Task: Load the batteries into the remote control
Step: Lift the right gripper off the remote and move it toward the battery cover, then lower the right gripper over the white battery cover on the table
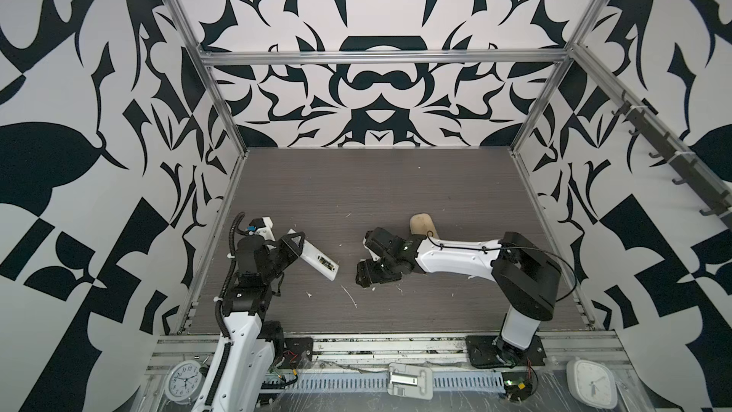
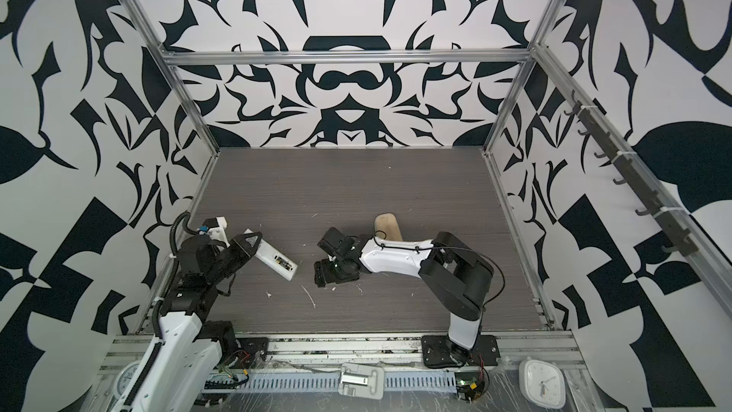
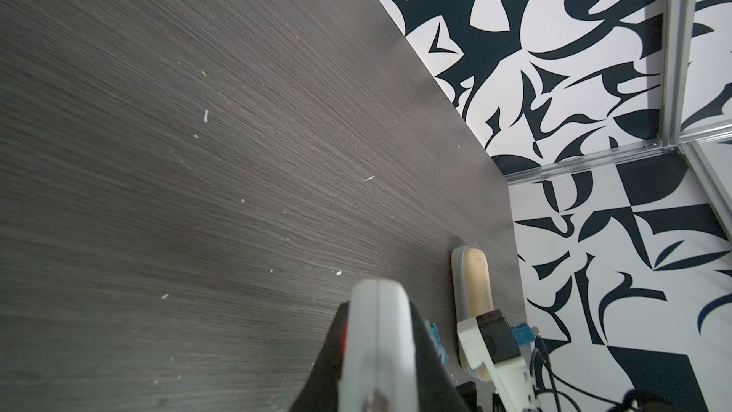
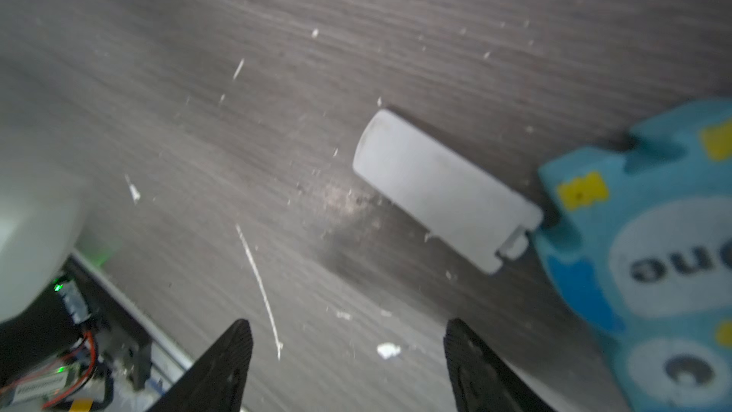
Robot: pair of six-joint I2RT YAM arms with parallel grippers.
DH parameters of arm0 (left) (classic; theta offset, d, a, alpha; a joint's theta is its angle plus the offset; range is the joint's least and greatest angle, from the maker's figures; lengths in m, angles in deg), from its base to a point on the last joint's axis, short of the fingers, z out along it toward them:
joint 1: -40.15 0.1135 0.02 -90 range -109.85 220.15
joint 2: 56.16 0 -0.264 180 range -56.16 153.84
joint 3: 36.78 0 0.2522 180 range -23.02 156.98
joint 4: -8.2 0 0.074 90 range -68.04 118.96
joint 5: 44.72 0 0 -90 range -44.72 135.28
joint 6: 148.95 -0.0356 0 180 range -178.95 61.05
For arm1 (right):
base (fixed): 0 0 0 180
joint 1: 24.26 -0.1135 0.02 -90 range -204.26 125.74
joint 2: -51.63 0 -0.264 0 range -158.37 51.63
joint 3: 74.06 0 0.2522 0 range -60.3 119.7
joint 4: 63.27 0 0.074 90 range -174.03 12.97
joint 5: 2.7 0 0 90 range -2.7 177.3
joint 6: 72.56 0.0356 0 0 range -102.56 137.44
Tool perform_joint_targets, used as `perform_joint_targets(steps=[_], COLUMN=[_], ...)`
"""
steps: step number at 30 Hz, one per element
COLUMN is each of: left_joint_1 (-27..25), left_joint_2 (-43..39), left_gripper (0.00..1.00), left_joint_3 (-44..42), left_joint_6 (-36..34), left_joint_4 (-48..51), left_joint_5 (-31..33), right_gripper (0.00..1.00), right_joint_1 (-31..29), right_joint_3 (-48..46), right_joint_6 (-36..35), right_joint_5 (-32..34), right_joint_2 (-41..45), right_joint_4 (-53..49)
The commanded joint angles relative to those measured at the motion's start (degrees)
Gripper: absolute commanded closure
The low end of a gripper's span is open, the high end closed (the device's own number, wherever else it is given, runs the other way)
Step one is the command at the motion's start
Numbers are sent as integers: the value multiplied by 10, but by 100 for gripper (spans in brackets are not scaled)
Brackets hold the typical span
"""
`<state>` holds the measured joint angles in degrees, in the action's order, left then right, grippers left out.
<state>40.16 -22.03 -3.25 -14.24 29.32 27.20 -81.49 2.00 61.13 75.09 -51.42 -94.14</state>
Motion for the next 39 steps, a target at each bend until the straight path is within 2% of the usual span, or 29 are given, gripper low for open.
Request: perform_joint_targets(steps=[1, 10, 17, 26, 29, 34, 39], left_joint_1=[4, 7, 9, 15, 15, 16, 15], left_joint_2=[-6, -4, 1, 10, 13, 18, 27], left_gripper=[100, 100, 100, 100, 100, 100, 100], left_joint_3=[5, 8, 10, 11, 12, 8, 12], left_joint_6=[-8, -15, -24, -30, -30, -29, -29], left_joint_4=[10, 9, 10, 11, 9, -16, -21], left_joint_5=[14, 16, 18, 20, 17, -14, -21], right_gripper=[19, 19, 19, 19, 19, 19, 19], right_joint_1=[2, 32, 55, 55, 55, 35, 11], right_joint_3=[32, 31, 60, 113, 107, 58, 10], right_joint_6=[12, -9, -42, -65, -75, -55, 4], right_joint_5=[27, 53, 44, 29, 54, 99, 76], right_joint_2=[0, -13, -40, -81, -60, 23, 43], right_joint_4=[20, 11, 0, -11, -39, -73, -30])
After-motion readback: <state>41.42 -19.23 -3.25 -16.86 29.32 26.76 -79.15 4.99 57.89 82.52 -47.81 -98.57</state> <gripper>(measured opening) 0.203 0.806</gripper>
